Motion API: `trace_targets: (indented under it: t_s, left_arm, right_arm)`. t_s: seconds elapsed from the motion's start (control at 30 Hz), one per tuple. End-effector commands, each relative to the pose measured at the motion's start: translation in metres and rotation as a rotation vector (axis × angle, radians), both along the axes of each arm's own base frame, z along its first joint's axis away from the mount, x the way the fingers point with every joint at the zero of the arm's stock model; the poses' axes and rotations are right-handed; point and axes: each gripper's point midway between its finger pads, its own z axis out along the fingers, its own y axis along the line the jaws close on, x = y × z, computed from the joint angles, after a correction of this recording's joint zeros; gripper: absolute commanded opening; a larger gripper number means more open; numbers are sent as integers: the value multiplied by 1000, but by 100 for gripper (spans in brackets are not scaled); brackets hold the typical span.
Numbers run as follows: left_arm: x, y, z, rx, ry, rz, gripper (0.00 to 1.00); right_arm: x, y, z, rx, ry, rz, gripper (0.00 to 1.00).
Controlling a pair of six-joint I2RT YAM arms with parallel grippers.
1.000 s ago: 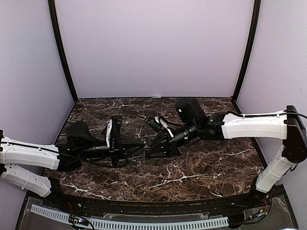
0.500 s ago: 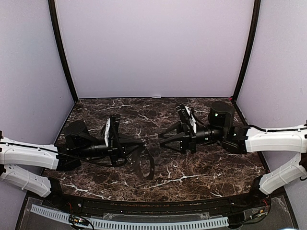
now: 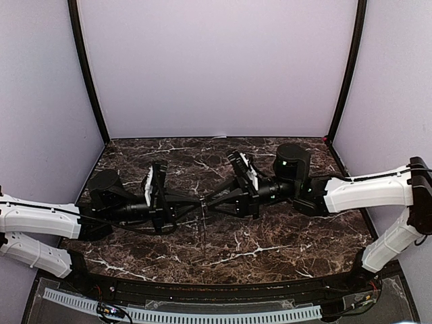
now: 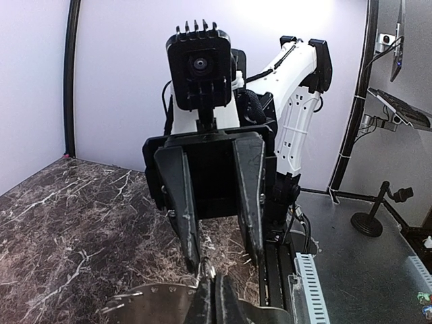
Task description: Remove the keys from the keyring
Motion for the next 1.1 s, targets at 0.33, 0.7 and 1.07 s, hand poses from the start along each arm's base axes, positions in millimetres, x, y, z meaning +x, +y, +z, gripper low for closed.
trace_targets:
  t_s: [0.33, 0.7, 1.07]
  left_arm:
    - [-2, 4, 28, -78, -45, 0, 0]
    - [11, 14, -6, 9, 31, 96, 48]
    - [14, 20, -58, 131, 117, 114, 47]
  right_arm:
    - [-12, 10, 16, 76, -30, 105, 0]
    - [21, 5, -42, -224, -92, -102, 0]
    - [43, -12, -83, -567, -88, -233, 0]
